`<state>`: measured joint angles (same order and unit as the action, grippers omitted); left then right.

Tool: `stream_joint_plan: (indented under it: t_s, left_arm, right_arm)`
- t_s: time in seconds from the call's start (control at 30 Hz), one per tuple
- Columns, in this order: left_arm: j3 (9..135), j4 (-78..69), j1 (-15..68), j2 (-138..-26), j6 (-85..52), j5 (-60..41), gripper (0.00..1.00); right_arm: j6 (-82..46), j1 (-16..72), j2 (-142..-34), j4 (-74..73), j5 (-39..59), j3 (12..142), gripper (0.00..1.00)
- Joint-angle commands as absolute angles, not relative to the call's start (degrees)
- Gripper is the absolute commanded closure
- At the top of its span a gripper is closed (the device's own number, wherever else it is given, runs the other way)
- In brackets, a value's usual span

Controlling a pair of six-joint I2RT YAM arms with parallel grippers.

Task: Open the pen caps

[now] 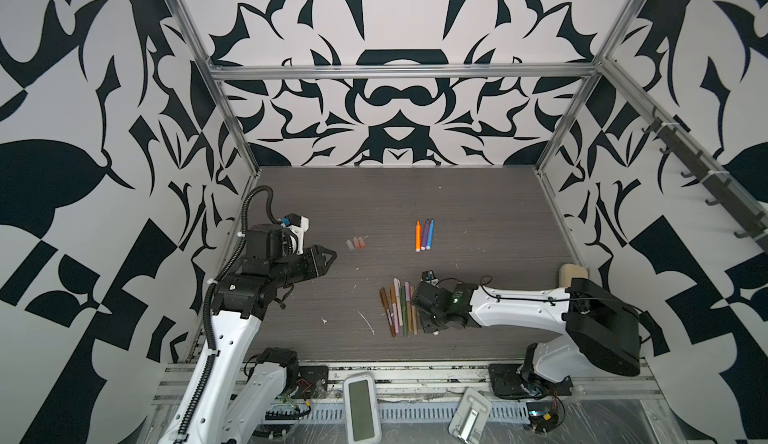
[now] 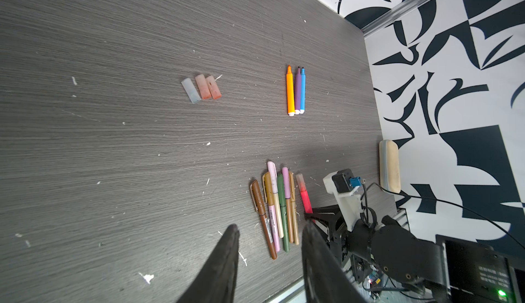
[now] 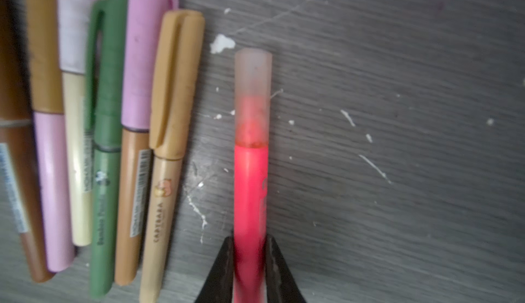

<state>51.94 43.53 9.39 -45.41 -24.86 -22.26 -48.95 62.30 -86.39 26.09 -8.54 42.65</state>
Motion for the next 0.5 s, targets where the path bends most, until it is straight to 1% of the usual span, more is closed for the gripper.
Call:
stream_joint_plan:
  t_s: [0.0,0.07,0.1,0.17,0.23,0.37,0.47]
  left_arm:
    - [51.7,43.6,9.2,-42.5,-26.0,-20.2,0.59]
    - [52.0,42.8,9.3,-41.8,-27.8,-21.1,0.59]
    - [52.4,42.5,9.3,-42.1,-29.1,-22.0,0.59]
    - [52.3,39.9,9.8,-42.9,-32.7,-25.2,0.59]
    - [50.3,34.1,12.3,-43.3,-37.3,-26.2,0.57]
    - [47.8,25.9,22.5,-45.3,-41.7,-19.4,0.54]
    - [47.0,21.0,30.5,-49.3,-43.6,-14.9,0.54]
  right_arm:
    - [-50.5,62.5,-86.7,27.8,-10.2,42.2,0.8]
    - [-49.5,62.4,-85.8,27.3,-9.4,42.4,0.94]
    - [-48.8,62.4,-84.9,27.8,-9.7,42.7,1.0]
    - [-47.1,62.3,-82.7,28.9,-10.5,43.7,1.0]
    - [-44.6,62.1,-80.2,29.1,-10.4,44.9,1.0]
    - [-41.0,61.5,-77.0,30.0,-9.1,47.7,1.0]
    - [-40.1,61.1,-75.6,30.6,-7.6,49.6,1.0]
